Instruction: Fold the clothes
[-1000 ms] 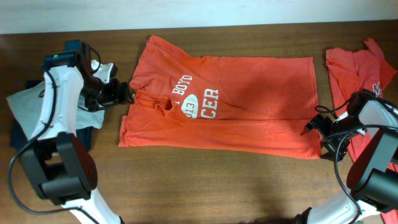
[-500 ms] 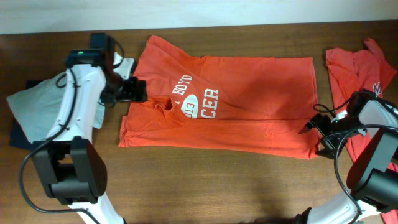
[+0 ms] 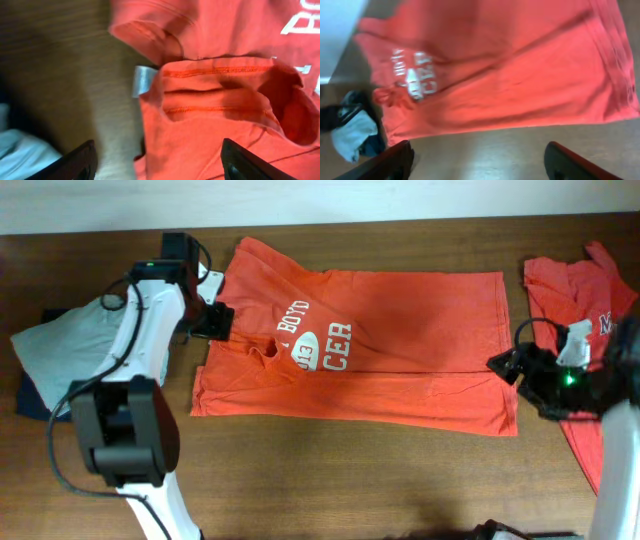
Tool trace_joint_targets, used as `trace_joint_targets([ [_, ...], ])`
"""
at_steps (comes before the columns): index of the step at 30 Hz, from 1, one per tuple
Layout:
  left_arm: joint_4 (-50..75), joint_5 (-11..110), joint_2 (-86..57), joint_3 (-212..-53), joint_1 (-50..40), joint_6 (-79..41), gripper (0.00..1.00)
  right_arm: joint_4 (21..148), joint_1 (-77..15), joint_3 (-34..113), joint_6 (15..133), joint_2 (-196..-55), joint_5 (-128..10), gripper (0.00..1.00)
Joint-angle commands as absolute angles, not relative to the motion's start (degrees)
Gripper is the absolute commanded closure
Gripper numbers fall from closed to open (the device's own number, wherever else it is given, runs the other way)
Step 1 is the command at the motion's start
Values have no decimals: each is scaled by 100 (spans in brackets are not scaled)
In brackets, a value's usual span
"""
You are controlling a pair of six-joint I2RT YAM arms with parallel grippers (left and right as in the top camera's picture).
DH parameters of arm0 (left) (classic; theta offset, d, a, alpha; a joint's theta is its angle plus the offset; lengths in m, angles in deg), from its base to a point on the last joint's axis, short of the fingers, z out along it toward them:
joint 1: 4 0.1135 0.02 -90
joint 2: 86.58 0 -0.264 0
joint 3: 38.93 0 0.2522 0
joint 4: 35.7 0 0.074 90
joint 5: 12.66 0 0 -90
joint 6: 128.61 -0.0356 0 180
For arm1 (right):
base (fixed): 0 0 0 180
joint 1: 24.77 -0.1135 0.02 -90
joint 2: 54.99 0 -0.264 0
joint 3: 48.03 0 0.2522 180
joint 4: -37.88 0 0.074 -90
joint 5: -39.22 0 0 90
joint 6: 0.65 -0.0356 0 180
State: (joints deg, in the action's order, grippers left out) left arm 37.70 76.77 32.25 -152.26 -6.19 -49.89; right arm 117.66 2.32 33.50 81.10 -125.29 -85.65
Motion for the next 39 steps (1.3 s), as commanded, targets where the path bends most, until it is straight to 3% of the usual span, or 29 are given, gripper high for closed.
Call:
trace_joint_targets([
  [1,3720,7539,3579,-15294,-761,-5363,26,11857,11,3400,8289,-11585,-8764,3],
  [7,3407,7690,3738,-15294,-822,-5479,44,12225,-13,3400,7985,-10885,-8764,1],
  [17,3246,7781,4007,-15292,-836,-5499,61,12489,-13,3398,8033,-10951,-8699,2],
  [21,3274,7781,4007,-15292,-836,-5497,78,12489,-11,3398,8033,-10951,-8583,2],
  [24,3381,7784,4005,-15294,-833,-5483,99,12518,-11,3398,8033,-10951,-8565,4],
  [35,4566,7827,3299,-15407,-836,-4572,99,12417,-11,3398,8031,-10984,-8065,4],
  [39,4161,7856,3091,-15407,-829,-4583,100,12421,-11,3398,8033,-11034,-8045,4],
])
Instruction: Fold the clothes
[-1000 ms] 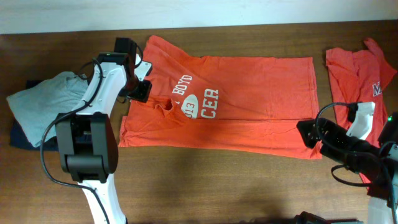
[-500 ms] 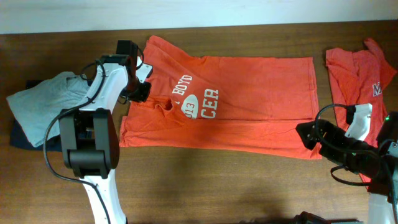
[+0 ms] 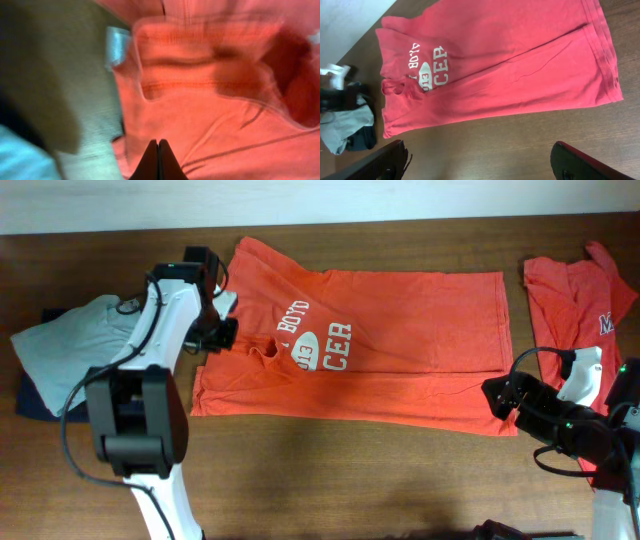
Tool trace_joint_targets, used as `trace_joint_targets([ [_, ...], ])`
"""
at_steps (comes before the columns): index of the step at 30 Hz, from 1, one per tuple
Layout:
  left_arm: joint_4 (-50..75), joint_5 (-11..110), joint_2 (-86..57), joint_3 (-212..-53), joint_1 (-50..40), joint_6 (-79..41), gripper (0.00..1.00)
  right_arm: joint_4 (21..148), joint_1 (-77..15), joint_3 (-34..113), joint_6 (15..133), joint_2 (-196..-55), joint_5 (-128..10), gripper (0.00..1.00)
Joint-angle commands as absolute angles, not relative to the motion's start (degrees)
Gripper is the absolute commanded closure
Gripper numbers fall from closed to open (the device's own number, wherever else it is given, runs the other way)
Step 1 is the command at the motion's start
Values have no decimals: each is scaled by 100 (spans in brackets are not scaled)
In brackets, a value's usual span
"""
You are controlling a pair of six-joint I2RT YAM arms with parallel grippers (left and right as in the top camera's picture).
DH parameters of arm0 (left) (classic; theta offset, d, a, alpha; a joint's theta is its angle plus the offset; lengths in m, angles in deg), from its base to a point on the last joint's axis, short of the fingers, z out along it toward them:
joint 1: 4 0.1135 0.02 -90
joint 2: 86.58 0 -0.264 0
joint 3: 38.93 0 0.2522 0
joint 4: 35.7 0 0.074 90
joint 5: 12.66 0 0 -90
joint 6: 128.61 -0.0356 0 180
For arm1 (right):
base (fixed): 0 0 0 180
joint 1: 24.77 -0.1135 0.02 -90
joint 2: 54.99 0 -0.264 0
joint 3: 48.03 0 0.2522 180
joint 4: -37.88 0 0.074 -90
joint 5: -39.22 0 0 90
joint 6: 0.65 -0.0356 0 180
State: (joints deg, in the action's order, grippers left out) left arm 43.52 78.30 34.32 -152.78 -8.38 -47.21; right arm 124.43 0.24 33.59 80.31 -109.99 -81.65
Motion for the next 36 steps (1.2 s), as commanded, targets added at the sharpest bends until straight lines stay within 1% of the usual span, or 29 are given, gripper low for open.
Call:
trace_joint_targets([
  [1,4153,7832,3093,-15405,-831,-4550,100,12421,-11,3398,8033,-11062,-8023,4],
  [2,4148,7825,3093,-15399,-836,-4550,98,12424,-11,3398,8033,-11075,-8006,4],
  [3,4089,7830,3093,-15394,-836,-4557,89,12426,-11,3394,8033,-11108,-8006,4],
  [4,4026,7840,3093,-15390,-836,-4583,83,12428,-13,3387,8031,-11123,-8006,4],
  [5,3827,7891,3093,-15388,-833,-4598,64,12428,-11,3387,8033,-11176,-8006,4],
  [9,3475,7869,3122,-15388,-842,-4596,47,12432,-11,3387,8031,-11357,-8008,3],
  [10,3434,7867,3152,-15388,-840,-4596,45,12443,-11,3387,8033,-11388,-8008,3],
  [16,3313,7867,3614,-15388,-831,-4600,44,12496,-11,3378,8033,-11488,-8008,4],
  [21,3320,7867,3915,-15388,-836,-4646,46,12579,-11,3378,8119,-11488,-8006,3],
  [23,3320,7871,3955,-15388,-833,-4812,51,12583,-11,3378,8119,-11488,-8008,4],
  [25,3320,7873,3955,-15388,-833,-4819,57,12609,-11,3378,8116,-11486,-8008,4],
  [26,3309,7886,3955,-15388,-833,-4817,63,12622,-11,3378,8121,-11488,-8004,4],
  [27,3292,7886,3955,-15388,-833,-4817,65,12622,-11,3378,8123,-11488,-8004,4],
  [36,3143,8022,4049,-15388,-822,-5027,64,12625,-11,3378,8119,-11488,-8006,4],
])
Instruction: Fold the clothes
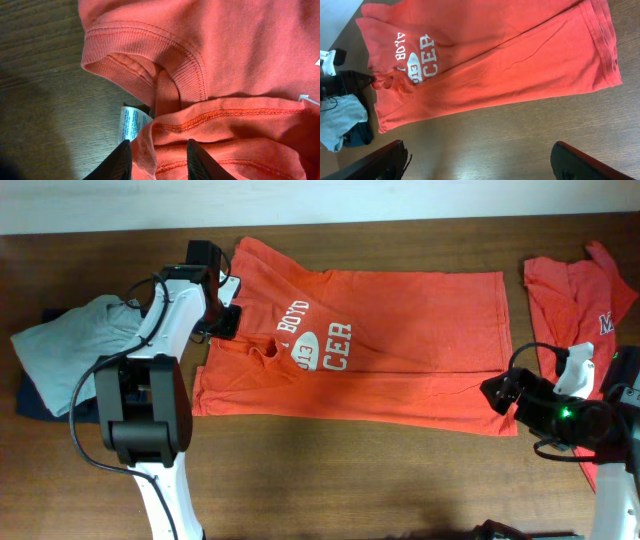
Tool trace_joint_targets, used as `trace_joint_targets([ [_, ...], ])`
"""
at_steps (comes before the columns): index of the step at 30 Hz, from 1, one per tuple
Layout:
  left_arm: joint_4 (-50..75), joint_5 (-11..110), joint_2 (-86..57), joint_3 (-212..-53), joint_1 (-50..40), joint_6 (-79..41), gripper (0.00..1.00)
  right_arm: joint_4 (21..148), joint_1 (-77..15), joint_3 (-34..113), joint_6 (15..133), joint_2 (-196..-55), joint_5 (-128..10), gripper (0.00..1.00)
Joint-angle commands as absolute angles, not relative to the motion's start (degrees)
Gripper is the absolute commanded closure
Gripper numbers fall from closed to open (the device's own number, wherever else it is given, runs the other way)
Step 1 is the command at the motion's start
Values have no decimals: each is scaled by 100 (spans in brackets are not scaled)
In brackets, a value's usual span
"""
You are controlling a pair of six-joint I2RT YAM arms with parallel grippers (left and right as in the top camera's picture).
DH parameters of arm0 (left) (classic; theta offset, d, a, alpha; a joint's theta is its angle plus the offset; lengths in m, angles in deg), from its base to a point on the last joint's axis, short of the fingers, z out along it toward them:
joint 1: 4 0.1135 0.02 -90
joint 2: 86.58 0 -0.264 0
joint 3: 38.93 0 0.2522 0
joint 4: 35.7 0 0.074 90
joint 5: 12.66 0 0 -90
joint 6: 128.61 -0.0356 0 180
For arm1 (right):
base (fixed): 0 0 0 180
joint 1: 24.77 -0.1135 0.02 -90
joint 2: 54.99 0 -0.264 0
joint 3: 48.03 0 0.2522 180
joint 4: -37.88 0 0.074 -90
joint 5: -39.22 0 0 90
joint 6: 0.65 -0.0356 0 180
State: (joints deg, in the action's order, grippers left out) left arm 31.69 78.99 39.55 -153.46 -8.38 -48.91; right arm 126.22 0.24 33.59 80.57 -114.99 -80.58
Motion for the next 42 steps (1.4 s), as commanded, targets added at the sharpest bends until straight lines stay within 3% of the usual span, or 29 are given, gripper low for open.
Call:
trace_joint_targets([
  [1,3136,8020,4049,-15388,-822,-5079,65,12627,-11,3378,8119,-11488,-8008,4],
  [6,3055,8013,4099,-15388,-822,-5298,70,12629,-11,3378,8116,-11488,-8010,4],
  [11,3139,8013,4099,-15388,-822,-5372,89,12627,-11,3378,8092,-11486,-8010,4],
  [16,3418,7998,4097,-15388,-831,-5370,100,12627,0,3378,8095,-11488,-8008,4],
  [25,3694,8052,4035,-15390,-829,-5215,97,12642,0,3378,8097,-11486,-8008,4],
  [26,3689,8122,4035,-15390,-829,-5191,94,12651,0,3378,8099,-11488,-8006,4],
  [27,3681,8345,4035,-15390,-829,-5064,82,12651,0,3378,8099,-11488,-8006,4],
  [31,3613,8470,4031,-15390,-829,-5024,66,12646,0,3378,8099,-11488,-8006,4],
  [33,3482,8468,4031,-15390,-829,-5027,48,12646,0,3378,8099,-11488,-8006,4],
  [35,3364,8400,4033,-15390,-829,-5027,44,12646,0,3378,8099,-11488,-8006,4],
  [38,3246,8024,4051,-15388,-831,-5029,46,12646,0,3378,8099,-11488,-8006,4],
  [42,3189,7561,4293,-15388,-836,-5027,67,12651,-2,3378,8097,-11488,-8006,4],
])
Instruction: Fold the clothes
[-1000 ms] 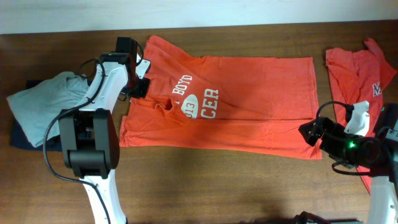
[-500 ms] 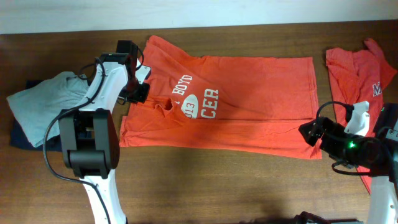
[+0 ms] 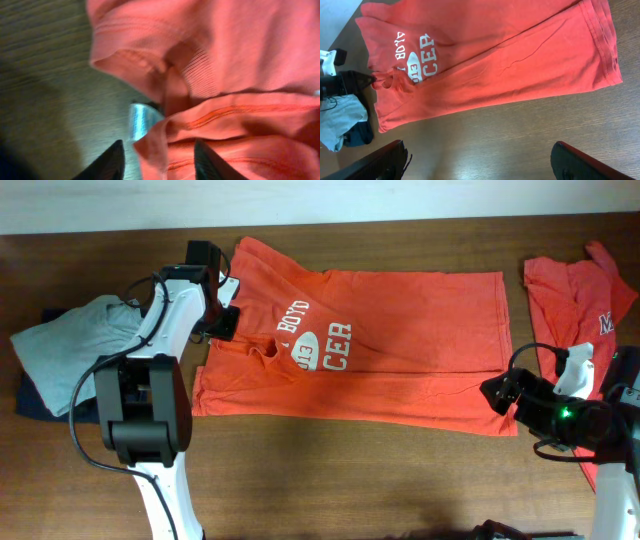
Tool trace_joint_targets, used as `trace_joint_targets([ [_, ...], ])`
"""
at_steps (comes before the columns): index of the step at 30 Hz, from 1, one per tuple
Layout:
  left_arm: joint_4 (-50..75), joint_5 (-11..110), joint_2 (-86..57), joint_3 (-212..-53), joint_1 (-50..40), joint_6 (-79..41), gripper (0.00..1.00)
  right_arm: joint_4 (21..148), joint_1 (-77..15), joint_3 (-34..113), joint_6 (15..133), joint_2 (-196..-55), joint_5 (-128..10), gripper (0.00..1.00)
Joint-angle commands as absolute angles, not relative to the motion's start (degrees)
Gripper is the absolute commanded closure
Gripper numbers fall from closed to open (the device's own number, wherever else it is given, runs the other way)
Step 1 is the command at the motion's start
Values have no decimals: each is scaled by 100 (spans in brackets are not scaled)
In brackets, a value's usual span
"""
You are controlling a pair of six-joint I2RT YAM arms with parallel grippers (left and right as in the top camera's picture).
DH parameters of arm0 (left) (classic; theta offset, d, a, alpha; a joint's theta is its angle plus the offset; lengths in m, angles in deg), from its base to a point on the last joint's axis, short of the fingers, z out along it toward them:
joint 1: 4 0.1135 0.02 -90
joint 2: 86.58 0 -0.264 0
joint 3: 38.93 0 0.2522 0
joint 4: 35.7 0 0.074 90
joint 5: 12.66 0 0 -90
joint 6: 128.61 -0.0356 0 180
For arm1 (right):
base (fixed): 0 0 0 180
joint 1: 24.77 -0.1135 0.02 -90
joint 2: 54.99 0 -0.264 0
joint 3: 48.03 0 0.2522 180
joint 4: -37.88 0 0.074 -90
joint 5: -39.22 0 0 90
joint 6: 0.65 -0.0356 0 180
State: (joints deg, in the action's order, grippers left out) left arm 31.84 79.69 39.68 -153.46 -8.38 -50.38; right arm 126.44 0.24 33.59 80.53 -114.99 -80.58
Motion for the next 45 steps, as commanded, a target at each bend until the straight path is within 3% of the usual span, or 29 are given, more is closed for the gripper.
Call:
trace_joint_targets([
  [1,3224,7556,4344,-15388,-836,-5024,76,12651,0,3378,8097,-11488,-8006,4],
  [3,3396,7558,4392,-15390,-836,-5020,98,12675,0,3378,8099,-11488,-8006,4],
  [4,3429,7561,4357,-15396,-836,-5022,99,12684,0,3378,8101,-11488,-8006,4],
  [13,4196,7558,3229,-15597,-836,-4847,99,12677,0,3378,8099,-11488,-8006,4],
  [27,5001,6785,3076,-15597,-897,-4677,99,12666,0,3378,8101,-11488,-8004,4],
  [45,5831,6632,3076,-15549,-2046,-4417,99,12668,0,3378,8101,-11488,-7765,4],
])
